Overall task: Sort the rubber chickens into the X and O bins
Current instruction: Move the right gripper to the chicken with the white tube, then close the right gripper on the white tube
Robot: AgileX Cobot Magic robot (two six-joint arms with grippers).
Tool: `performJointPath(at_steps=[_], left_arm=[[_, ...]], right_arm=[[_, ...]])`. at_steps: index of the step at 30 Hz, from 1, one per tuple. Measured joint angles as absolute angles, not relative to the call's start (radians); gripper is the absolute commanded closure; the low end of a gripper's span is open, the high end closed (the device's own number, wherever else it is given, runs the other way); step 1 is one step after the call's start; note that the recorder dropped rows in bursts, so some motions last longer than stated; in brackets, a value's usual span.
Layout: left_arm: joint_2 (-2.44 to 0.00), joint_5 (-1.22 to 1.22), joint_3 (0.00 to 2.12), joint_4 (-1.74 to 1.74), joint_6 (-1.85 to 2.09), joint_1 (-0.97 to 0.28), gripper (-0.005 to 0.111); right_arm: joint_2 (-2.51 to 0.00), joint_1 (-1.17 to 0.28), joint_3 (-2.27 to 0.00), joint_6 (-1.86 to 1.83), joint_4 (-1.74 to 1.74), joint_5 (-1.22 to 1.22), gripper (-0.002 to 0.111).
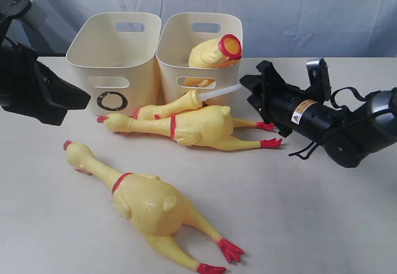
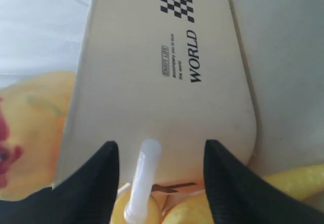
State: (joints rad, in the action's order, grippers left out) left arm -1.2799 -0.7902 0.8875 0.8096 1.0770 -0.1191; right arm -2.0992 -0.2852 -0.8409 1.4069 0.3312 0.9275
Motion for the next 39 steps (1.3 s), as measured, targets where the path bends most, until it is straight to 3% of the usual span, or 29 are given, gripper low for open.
performJointPath(at_steps=[14, 23, 25, 29, 39], left_arm=[[-1.280, -0.790, 0.887, 0.810, 1.077, -0.119, 0.107], [-1.280, -0.788, 0.887, 0.803, 1.077, -0.119, 0.107], [-1.280, -0.788, 0.887, 0.803, 1.077, -0.119, 0.107], [-1.280, -0.788, 0.887, 0.801, 1.077, -0.119, 0.107], [-1.280, -0.788, 0.887, 0.790, 1.077, -0.119, 0.107]], right_arm=[[-2.206, -0.285, -0.844, 1.461, 0.331, 1.159, 0.060], [-2.208, -0.285, -0.898, 1.475, 0.347, 1.150, 0.060], [-2.210, -0.285, -0.901, 1.479, 0.357, 1.134, 0.064], [-2.233, -0.285, -0.902, 1.481, 0.359, 1.132, 0.084], [-2.243, -0.285, -0.902, 1.481, 0.359, 1.134, 0.083]])
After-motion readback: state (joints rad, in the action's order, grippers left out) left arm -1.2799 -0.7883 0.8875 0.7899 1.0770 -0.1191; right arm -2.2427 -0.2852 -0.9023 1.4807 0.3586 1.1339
